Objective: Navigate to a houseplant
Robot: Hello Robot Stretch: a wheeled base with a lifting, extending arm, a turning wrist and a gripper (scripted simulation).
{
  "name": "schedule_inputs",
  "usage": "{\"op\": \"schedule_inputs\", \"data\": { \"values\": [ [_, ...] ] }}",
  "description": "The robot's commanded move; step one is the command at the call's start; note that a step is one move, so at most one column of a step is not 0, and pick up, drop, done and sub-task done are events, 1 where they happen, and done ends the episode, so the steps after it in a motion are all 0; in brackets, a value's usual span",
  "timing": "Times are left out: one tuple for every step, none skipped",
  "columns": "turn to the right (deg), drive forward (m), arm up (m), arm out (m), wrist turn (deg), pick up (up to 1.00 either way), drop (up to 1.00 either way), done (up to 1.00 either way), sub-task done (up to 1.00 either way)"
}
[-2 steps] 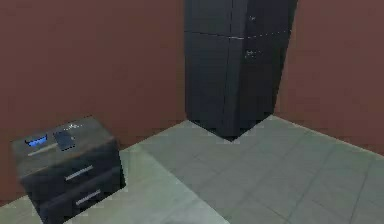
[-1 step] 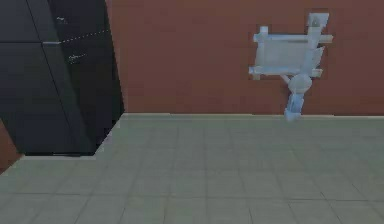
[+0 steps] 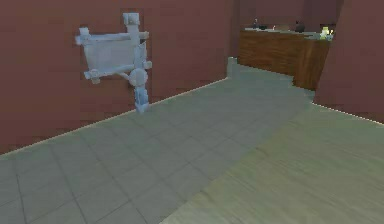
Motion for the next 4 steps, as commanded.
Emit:
{"op": "schedule_inputs", "data": {
  "values": [
    [18.0, 0.00, 0.00, 0.00, 0.0, 0.00, 0.00, 0.00, 0.00],
    [0.0, 1.00, 0.00, 0.00, 0.0, 0.00, 0.00, 0.00, 0.00],
    [0.0, 1.00, 0.00, 0.00, 0.0, 0.00, 0.00, 0.00, 0.00],
    [0.0, 1.00, 0.00, 0.00, 0.0, 0.00, 0.00, 0.00, 0.00]
  ]
}}
